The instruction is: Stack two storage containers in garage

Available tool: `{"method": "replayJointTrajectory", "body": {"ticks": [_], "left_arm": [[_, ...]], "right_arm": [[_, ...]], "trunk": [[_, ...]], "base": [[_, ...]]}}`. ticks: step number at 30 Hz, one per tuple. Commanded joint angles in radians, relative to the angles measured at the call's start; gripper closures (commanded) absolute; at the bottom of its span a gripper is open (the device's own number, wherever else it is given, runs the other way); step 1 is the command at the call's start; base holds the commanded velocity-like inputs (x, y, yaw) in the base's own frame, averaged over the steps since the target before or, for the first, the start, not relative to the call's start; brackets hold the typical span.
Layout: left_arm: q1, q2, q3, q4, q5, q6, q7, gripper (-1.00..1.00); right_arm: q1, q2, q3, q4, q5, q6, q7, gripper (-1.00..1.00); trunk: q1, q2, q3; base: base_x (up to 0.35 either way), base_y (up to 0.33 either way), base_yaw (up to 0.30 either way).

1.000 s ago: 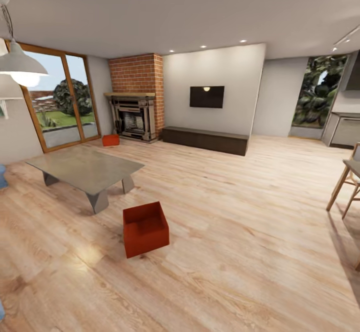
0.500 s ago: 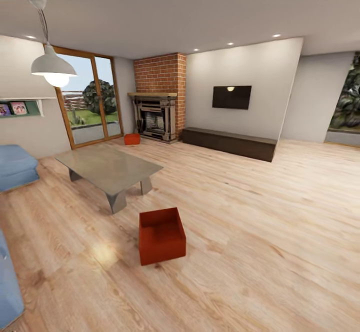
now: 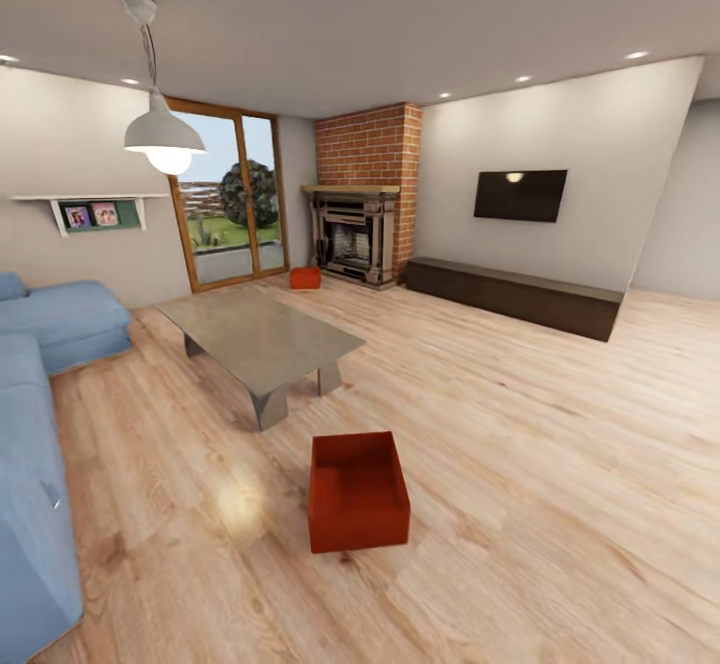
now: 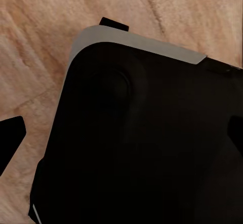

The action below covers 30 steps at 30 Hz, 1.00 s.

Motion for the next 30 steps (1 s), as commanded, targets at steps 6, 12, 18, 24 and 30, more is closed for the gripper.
{"method": "replayJointTrajectory", "body": {"ticks": [6, 12, 18, 24, 30], "left_arm": [[0.000, 0.000, 0.001, 0.000, 0.004, -0.002, 0.000, -1.00], [0.000, 0.000, 0.001, 0.000, 0.004, -0.002, 0.000, -1.00], [0.000, -0.001, 0.001, 0.000, 0.004, -0.003, 0.000, -1.00], [0.000, 0.000, 0.001, 0.000, 0.003, -0.003, 0.000, -1.00], [0.000, 0.000, 0.001, 0.000, 0.003, -0.003, 0.000, -1.00]], "right_arm": [[-0.001, 0.000, 0.005, 0.003, 0.004, -0.006, 0.001, -1.00], [-0.001, 0.000, 0.005, 0.003, 0.003, -0.005, 0.001, -1.00], [-0.001, 0.000, 0.005, 0.003, 0.002, -0.005, 0.001, -1.00], [-0.001, 0.000, 0.005, 0.003, 0.002, -0.004, 0.001, -1.00], [-0.001, 0.000, 0.005, 0.003, 0.002, -0.004, 0.001, -1.00]], "trunk": [[0.001, 0.000, -0.001], [0.001, 0.000, -0.001], [0.001, 0.000, -0.001], [0.001, 0.000, -0.001], [0.001, 0.000, -0.001]], "base": [[0.321, 0.000, 0.267], [0.321, -0.001, 0.186], [0.321, -0.051, 0.014], [0.321, -0.036, -0.102], [0.309, -0.001, -0.089]]}}
